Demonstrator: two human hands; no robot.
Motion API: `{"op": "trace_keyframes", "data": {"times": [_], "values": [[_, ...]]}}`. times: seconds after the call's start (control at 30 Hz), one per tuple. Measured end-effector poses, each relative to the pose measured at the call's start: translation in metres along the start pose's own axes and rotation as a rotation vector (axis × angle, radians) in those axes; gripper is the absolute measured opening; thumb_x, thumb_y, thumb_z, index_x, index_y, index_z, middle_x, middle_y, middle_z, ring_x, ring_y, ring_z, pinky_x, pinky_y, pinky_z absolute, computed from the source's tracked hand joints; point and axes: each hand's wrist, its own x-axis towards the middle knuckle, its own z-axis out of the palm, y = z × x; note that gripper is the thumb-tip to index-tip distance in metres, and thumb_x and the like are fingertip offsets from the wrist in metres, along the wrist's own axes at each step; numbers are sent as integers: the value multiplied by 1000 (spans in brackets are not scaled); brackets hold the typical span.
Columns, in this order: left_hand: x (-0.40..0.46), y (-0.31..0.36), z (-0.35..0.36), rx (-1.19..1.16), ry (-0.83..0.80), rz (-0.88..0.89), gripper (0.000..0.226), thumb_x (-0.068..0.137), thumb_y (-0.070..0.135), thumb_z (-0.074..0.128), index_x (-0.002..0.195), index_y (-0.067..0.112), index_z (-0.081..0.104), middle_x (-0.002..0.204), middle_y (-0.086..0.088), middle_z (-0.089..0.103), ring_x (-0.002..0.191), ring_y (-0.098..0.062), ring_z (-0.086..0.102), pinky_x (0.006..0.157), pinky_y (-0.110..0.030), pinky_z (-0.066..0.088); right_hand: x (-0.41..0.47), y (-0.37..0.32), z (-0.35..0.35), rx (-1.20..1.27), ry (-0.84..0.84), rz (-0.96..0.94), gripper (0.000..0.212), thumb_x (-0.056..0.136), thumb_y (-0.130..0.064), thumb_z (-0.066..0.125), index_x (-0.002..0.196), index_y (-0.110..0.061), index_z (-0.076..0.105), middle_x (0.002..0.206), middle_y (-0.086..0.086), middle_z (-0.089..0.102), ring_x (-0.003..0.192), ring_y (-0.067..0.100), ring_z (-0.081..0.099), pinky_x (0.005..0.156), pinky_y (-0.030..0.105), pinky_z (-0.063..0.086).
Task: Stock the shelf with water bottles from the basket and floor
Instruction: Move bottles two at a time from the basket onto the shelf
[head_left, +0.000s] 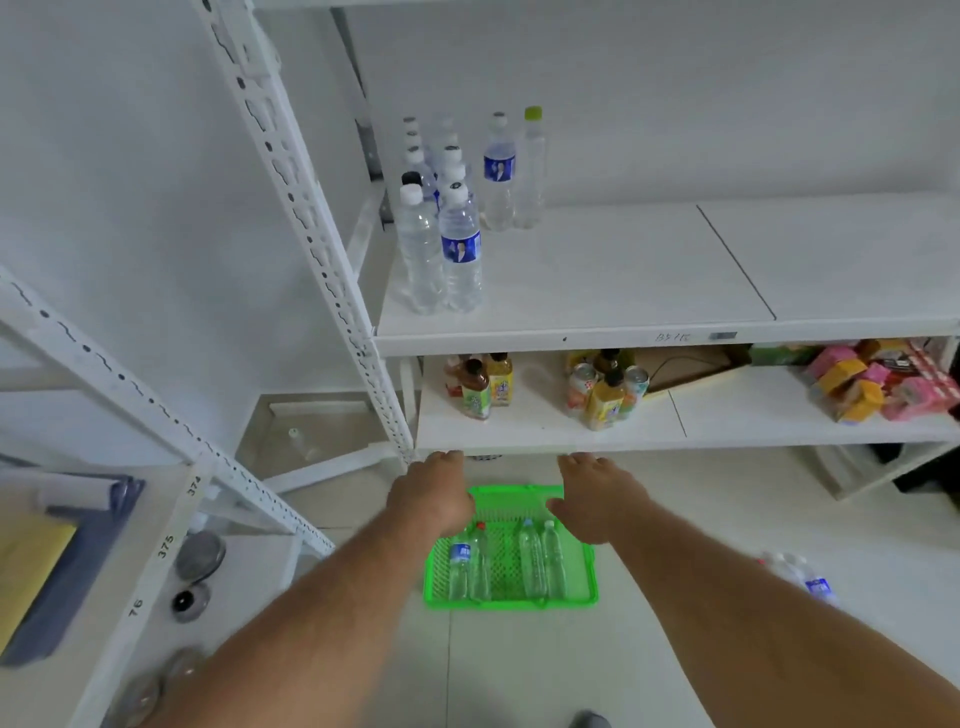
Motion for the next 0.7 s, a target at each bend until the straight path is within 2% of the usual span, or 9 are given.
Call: {"op": "trace_keyframes", "data": {"times": [0.27, 0.47, 0.7], "values": [[26, -77, 66, -124, -140, -98, 57, 88, 36, 56, 140, 19, 39, 138, -8, 49, 125, -31, 49, 99, -41, 46, 27, -52, 75, -1, -161, 22, 67, 98, -48, 46, 150, -9, 29, 149, 13, 39, 134, 33, 42, 109, 43, 39], [71, -90, 112, -190, -224, -173, 64, 90, 38, 54, 147, 18, 31, 144, -10, 44, 130, -32, 45, 103, -40, 43, 76, -44, 115, 37, -255, 19, 58, 98, -46, 45, 143, -10, 36, 144, 13, 43, 130, 34, 44, 105, 43, 42], [132, -97, 182, -375, -244, -315, 67, 91, 35, 56, 150, 16, 30, 148, -10, 41, 133, -27, 44, 106, -33, 38, 163, -20, 183, 178, -350, 26, 66, 99, -46, 46, 152, -9, 28, 153, 14, 35, 139, 34, 39, 113, 41, 36]]}}
